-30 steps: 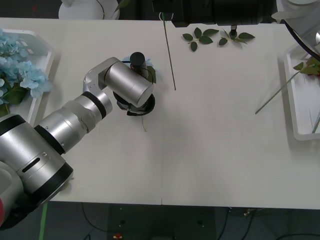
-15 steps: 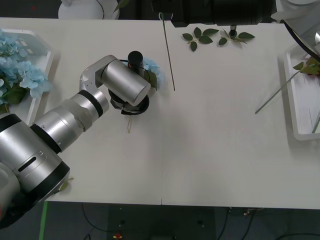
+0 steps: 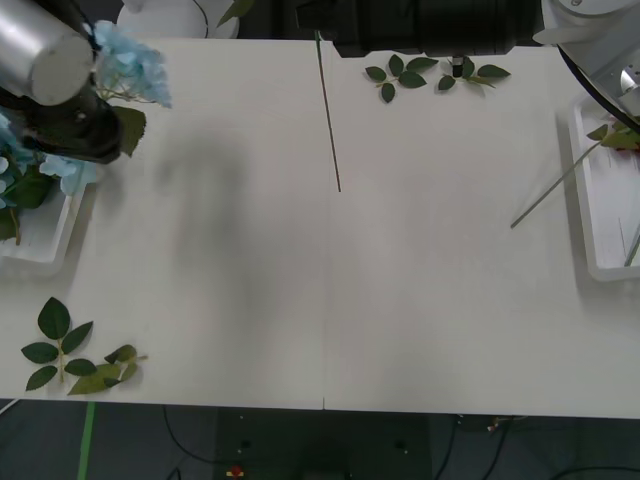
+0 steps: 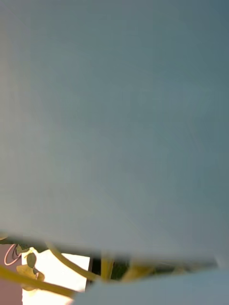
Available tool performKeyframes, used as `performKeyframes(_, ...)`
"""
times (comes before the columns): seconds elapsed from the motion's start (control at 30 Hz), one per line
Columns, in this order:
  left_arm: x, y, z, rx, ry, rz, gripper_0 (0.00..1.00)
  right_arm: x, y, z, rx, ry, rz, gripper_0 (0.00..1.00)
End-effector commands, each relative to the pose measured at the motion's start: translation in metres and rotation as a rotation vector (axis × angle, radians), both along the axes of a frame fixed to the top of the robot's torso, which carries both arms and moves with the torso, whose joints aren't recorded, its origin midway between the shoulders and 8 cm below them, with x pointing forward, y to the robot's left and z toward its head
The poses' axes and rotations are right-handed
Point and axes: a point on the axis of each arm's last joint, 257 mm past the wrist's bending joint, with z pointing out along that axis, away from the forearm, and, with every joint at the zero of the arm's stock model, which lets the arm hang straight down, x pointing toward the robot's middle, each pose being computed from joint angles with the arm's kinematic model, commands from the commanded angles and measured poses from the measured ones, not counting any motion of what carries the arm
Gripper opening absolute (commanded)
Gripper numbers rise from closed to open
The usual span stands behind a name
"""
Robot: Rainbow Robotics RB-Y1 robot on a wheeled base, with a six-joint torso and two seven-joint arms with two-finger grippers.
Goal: Place the red flowers into the right box and the blue flowers into the left box. If a person shows an open palm, hand one flower to the person first, then continue sorting.
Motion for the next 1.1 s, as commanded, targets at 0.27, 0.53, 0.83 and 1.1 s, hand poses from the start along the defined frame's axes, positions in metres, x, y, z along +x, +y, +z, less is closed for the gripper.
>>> performKeyframes(0.27, -0.065, 0.19, 0.121, 0.15, 0.023, 0.135, 0.0, -0.019, 0.025, 0.009, 0.044, 0.04, 0.043, 0.0)
performKeyframes(0.53, -0.074, 0.267, 0.112, 0.145, -0.008, 0.149, 0.0, -0.019, 0.026, 0.009, 0.049, 0.046, 0.043, 0.0)
performKeyframes(0.83, -0.058, 0.296, 0.038, 0.19, -0.073, 0.026, 0.0, -0.02, 0.026, 0.009, 0.051, 0.049, 0.043, 0.0)
performKeyframes(1.1, -0.055, 0.294, 0.033, 0.199, -0.075, 0.018, 0.25, -0.02, 0.027, 0.009, 0.053, 0.058, 0.043, 0.0)
